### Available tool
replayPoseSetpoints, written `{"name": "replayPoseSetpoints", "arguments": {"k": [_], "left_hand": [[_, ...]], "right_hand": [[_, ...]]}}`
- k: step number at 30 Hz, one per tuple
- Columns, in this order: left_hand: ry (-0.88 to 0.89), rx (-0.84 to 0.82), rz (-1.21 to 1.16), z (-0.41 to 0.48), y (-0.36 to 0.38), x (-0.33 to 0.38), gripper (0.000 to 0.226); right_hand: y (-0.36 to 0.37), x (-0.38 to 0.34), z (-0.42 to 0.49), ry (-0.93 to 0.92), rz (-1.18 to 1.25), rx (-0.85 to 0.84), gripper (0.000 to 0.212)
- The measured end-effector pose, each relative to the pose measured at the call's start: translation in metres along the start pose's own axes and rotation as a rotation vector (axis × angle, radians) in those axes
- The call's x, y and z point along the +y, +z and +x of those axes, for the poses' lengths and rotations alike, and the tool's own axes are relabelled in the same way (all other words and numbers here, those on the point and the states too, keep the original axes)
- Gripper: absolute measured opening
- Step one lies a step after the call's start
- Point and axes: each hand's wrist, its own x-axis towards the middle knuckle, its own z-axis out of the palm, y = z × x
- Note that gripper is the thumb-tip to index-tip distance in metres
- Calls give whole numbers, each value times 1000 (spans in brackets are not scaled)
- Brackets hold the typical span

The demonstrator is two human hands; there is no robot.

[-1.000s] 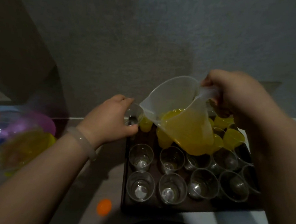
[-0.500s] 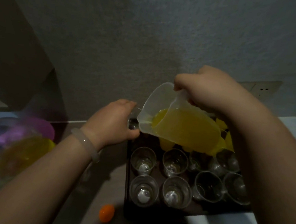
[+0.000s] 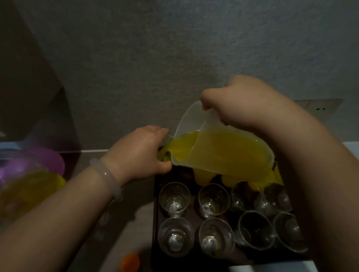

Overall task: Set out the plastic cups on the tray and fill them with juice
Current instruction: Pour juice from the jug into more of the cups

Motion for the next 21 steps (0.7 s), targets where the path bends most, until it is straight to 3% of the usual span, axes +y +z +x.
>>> {"name": "replayPoseSetpoints", "arguments": {"k": [21], "left_hand": [[30,-10,25,1,4,-4,78]], "right_hand": [[0,-4,-1,-22,-60,6,32]]}}
